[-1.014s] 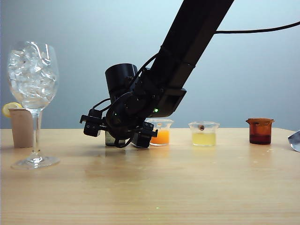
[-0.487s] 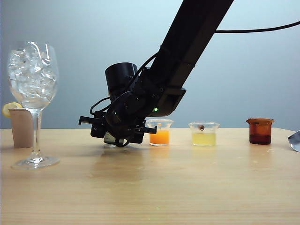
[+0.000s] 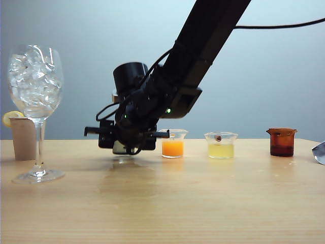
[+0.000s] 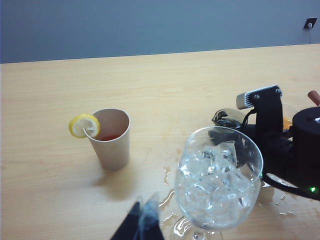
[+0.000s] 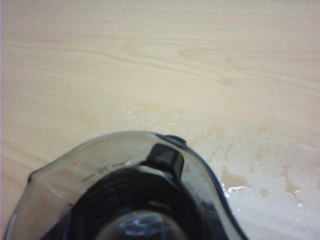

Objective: Pick up the first measuring cup from the left, pour the coconut rum inside into the goblet, and finally put the measuring cup back in its original place.

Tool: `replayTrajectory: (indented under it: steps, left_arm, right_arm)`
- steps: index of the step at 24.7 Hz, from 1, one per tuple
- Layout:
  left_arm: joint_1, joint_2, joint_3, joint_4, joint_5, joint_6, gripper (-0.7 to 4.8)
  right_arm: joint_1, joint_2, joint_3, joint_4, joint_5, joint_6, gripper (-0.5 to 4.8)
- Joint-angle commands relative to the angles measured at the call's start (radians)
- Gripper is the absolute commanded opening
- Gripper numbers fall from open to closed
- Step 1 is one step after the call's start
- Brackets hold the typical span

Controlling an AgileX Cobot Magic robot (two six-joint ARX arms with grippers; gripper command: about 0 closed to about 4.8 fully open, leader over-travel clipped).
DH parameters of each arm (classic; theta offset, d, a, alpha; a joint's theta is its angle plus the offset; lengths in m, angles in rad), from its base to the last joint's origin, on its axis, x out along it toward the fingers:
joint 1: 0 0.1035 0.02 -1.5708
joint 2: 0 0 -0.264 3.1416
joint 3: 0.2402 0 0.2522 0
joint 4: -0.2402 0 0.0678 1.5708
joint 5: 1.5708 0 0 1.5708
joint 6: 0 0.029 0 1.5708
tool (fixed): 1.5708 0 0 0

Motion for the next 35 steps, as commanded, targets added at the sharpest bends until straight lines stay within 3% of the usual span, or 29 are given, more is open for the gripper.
replayTrajectory:
  steps: [1,20,32,35]
  left_arm:
    - [0.002,-0.001,0.003,0.007,-0.002,0.0,-0.04]
    - [0.002,-0.001,0.003,0.007,-0.002,0.0,-0.04]
    - [0.002,-0.001,0.003,0.007,-0.002,0.0,-0.04]
    - [0.002,-0.001,0.003,0.007,-0.002,0.0,-0.04]
  right_arm:
    - [0.003,-0.045,0.005,0.033,0.0,-0.027,0.99]
    - [0.005,-0.326,0.003,-0.268,-0.011,-0.059,0.99]
    - [0.049,-0.425,-0.001,-0.343,-0.02,-0.118,0.98]
    - [0.061,-0.485,-0.077,-0.309,-0.021,-0.119,0.97]
